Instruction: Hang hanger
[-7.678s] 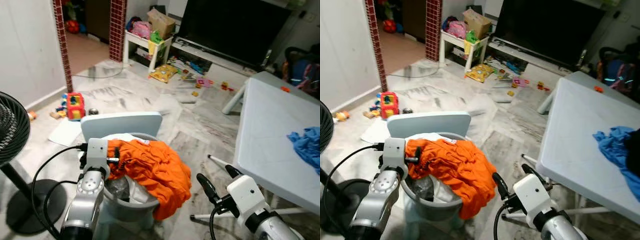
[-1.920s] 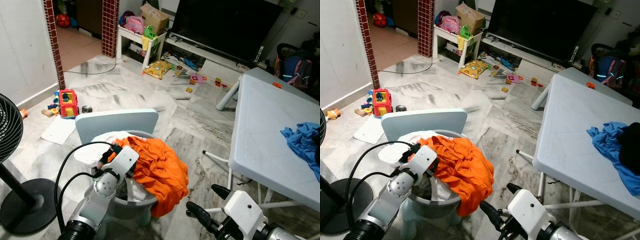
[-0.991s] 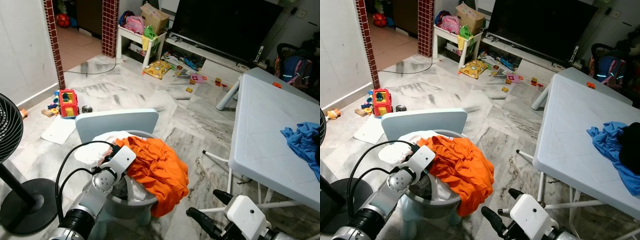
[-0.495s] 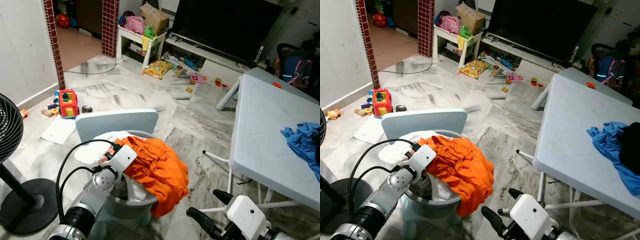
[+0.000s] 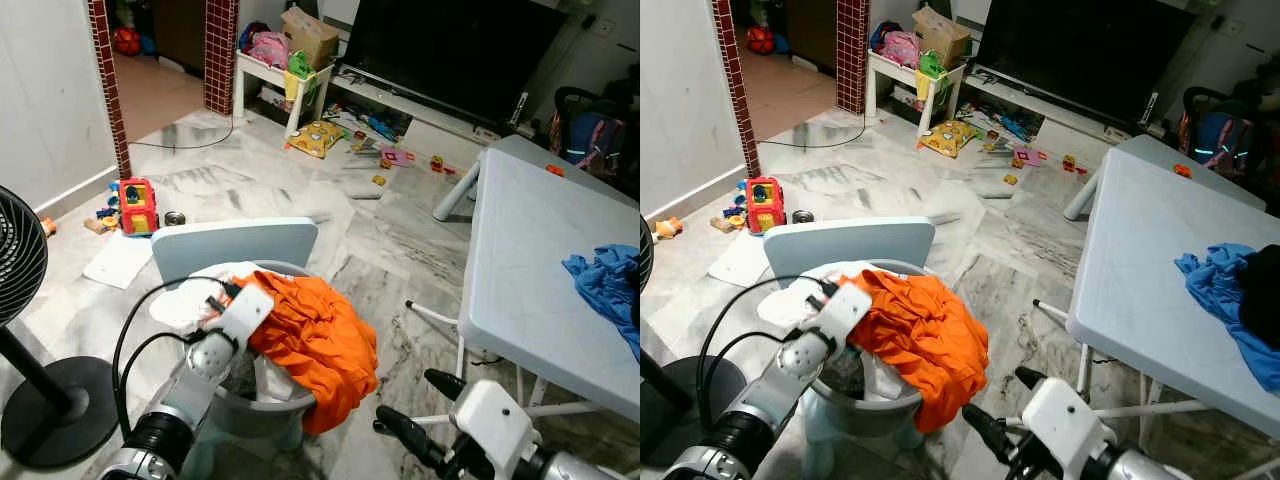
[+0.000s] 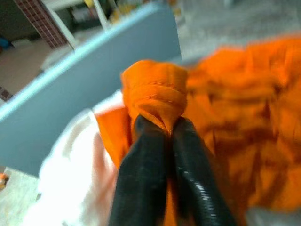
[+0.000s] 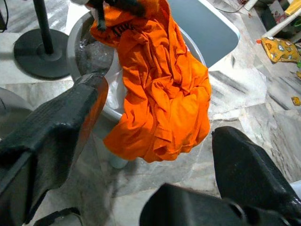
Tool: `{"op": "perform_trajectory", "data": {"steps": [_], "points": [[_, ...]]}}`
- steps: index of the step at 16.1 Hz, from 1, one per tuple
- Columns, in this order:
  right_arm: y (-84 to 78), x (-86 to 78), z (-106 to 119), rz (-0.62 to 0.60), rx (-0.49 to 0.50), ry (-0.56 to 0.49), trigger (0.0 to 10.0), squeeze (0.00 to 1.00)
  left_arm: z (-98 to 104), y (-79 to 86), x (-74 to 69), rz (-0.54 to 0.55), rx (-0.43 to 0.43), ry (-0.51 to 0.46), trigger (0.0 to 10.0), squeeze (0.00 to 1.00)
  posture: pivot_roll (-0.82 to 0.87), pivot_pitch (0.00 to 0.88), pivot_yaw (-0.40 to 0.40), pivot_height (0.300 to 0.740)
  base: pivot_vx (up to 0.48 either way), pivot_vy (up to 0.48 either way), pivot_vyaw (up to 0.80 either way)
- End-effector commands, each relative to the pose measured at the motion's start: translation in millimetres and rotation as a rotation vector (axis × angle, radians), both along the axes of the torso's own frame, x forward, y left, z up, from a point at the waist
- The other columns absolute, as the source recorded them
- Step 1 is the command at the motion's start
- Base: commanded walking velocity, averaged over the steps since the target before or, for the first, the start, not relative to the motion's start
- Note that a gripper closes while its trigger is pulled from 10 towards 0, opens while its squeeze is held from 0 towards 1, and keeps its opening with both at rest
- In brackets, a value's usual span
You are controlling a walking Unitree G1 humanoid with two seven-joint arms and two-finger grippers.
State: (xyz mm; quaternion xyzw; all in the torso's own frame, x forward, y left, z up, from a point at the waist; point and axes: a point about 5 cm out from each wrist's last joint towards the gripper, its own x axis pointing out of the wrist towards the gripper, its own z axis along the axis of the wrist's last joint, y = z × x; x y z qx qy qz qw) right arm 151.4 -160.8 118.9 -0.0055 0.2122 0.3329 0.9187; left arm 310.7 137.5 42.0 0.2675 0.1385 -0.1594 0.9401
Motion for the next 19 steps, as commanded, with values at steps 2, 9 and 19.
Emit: {"op": "perform_trajectory", "data": {"steps": [2,9,19], "points": [[-1.5,3.3,-3.9,-0.006,-0.007,0.004,10.0,0.00,9.7,-5.9,5.2,0.013,-0.068,-0.037,0.0,0.00,0.02,0.000,-0.192,0.740,0.000,0.000,0.00],[-4.6,35.7,-7.8,-0.092,-0.002,-0.093,10.0,0.00,76.7,-39.4,5.5,-0.172,-0.287,-0.349,0.0,0.00,0.08,0.000,-0.158,0.740,0.000,0.000,0.00],[-25.4,88.0,-11.2,-0.729,0.209,-0.238,10.0,0.00,93.1,-56.7,-20.3,-0.425,-0.340,-0.323,2.1,0.00,0.14,0.000,-0.104,0.740,0.000,0.000,0.00]]}}
